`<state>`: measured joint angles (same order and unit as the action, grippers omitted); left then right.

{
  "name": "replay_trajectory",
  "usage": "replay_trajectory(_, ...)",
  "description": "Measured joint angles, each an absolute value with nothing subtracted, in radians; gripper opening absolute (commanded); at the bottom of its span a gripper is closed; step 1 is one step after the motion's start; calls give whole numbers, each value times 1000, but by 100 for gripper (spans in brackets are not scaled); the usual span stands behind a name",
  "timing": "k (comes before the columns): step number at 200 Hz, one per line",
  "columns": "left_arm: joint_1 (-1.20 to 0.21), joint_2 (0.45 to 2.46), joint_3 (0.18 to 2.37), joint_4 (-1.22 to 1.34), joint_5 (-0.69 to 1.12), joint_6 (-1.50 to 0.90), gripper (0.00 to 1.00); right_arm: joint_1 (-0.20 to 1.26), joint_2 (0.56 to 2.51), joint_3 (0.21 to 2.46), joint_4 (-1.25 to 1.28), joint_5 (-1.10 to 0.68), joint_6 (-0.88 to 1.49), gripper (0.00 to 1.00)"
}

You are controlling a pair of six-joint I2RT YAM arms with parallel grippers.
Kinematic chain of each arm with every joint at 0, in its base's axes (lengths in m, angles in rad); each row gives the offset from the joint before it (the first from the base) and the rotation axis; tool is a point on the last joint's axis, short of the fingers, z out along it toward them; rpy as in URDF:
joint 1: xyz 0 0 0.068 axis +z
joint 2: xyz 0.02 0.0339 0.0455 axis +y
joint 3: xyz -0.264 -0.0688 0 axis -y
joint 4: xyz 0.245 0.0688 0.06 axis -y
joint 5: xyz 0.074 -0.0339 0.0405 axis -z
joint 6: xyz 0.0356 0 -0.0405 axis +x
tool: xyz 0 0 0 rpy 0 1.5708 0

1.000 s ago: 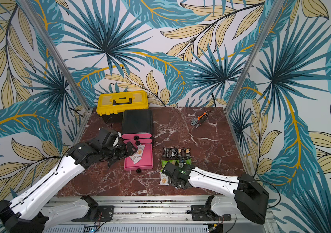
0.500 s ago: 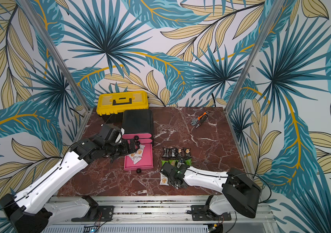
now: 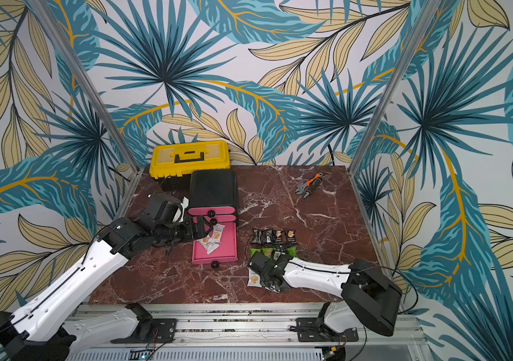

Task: Take the cookies out of the drawer
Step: Adjust the cookie at the center of the board.

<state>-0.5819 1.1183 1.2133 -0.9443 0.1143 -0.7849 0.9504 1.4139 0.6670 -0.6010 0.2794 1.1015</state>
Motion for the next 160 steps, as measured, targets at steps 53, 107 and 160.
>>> replay_trajectory(53,-582,1103,1213,-944,100,-785,100,955,1433,686,-601,271,1048,43)
replay_trajectory(107,-582,1103,1213,-941,79,-785,100,963,1435,697,-600,260,1005,43)
replay_trajectory(160,-574,1103,1213,-941,51,-772,100,963,1435,746,-599,258,955,44)
